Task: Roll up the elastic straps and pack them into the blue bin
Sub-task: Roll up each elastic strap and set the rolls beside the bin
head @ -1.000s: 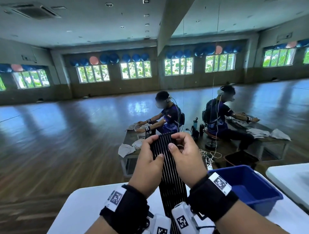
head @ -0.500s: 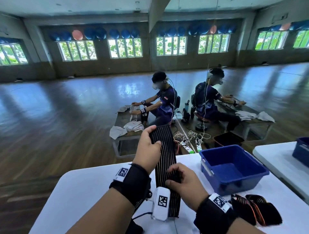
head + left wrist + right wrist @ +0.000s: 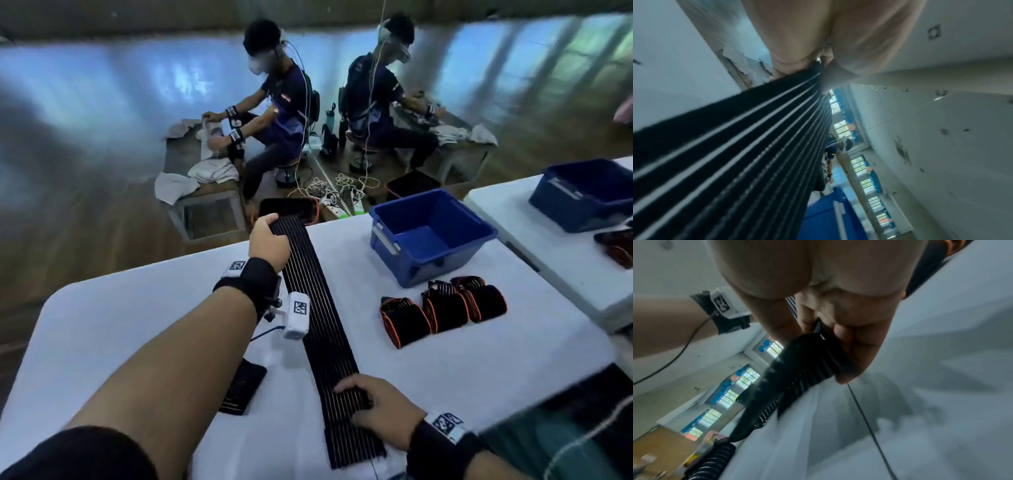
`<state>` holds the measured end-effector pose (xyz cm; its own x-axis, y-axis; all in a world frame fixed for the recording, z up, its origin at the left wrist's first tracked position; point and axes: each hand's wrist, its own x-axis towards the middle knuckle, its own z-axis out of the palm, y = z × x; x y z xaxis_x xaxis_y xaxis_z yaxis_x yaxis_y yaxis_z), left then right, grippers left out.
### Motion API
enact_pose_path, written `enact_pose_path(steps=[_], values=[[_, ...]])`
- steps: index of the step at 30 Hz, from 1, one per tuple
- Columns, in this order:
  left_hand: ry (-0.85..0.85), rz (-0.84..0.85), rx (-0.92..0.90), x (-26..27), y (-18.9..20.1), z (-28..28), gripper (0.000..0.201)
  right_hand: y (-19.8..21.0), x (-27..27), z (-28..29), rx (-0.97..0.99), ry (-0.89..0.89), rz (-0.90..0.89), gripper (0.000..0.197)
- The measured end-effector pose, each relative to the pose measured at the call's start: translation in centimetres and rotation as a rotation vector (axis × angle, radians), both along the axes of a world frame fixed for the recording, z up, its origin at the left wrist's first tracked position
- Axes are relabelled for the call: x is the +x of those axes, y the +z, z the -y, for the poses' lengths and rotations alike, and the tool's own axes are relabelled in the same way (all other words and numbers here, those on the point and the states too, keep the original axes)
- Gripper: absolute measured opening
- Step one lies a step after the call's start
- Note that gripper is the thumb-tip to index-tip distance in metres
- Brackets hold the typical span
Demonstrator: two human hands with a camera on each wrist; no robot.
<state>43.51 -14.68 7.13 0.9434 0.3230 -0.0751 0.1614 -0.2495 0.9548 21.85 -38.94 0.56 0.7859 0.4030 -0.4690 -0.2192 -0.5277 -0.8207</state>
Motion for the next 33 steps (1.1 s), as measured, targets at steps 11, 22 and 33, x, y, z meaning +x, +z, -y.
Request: enact_pose_path(steps=[11,22,33], values=[[-0.127,-0.255,0.327,1.8,-11.2,-2.7,0.052,-3.7,-4.5,0.1,-0.194,-0.319,0.084,0.020],[-0.325,-0.395,0.987,2.3,-11.5,-3.8,0.045,-4.4,-4.6,0.1,-0.268,-0.318,0.093,0.016],[-0.628,-0.039,0.654,-12.3,-7.5,-1.5,0.023,-4.2,-2.5,1.5,-0.243,-0.097,-0.145,0.055]])
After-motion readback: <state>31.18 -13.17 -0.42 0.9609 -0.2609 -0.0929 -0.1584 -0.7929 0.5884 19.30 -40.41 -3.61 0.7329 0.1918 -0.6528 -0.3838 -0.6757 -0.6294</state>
